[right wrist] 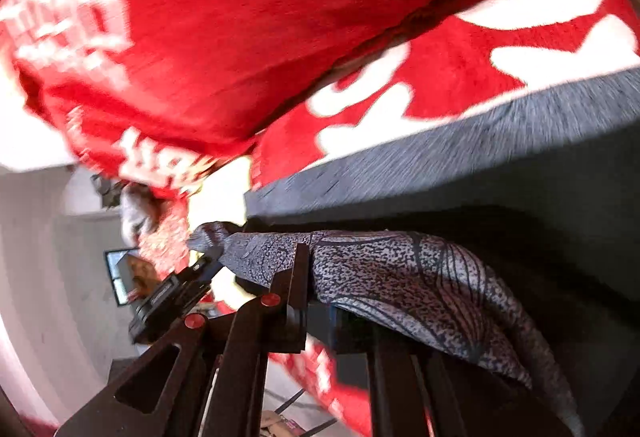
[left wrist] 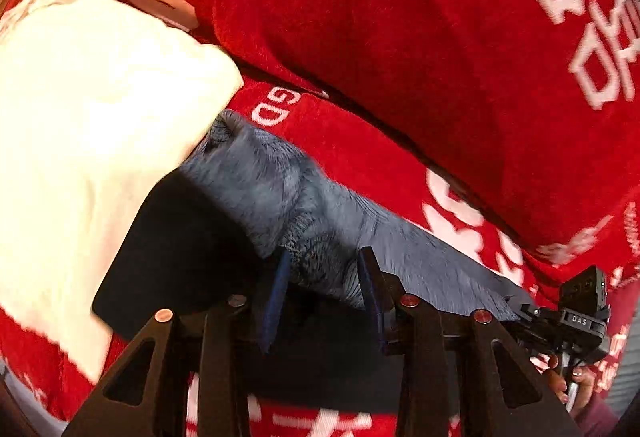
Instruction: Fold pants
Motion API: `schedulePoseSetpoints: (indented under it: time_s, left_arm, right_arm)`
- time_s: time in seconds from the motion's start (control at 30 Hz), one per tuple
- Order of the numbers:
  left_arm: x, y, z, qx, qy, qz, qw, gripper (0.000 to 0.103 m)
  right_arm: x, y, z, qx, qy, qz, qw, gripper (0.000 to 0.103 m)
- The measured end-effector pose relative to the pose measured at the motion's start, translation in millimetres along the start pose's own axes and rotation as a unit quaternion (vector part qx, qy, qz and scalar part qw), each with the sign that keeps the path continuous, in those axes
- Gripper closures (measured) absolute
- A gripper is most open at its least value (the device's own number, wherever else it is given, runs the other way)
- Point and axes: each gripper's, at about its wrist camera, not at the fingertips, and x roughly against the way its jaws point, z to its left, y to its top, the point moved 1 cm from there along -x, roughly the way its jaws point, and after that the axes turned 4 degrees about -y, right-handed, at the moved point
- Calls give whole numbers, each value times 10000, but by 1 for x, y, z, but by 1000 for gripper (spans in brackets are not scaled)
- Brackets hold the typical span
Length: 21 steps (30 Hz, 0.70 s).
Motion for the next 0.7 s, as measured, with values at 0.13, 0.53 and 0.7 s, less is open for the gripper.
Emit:
schedulePoseSetpoints:
  time_s: [0.13, 0.53, 0.7]
  left_arm:
    - [10, 6, -21, -525, 339, -33, 9980, 36]
    - [-24, -53, -22, -755, 1214, 735, 9870, 23]
    - [-16, -89, -62, -1710, 1180, 1008, 9730, 23]
  right_arm:
    - [-16, 8, -4, -58, -308, 221, 9993, 73]
    - [-46, -11, 49, 1758, -1571, 591, 9700, 56]
    - [1, -10, 29, 1342, -1396, -58, 9811, 71]
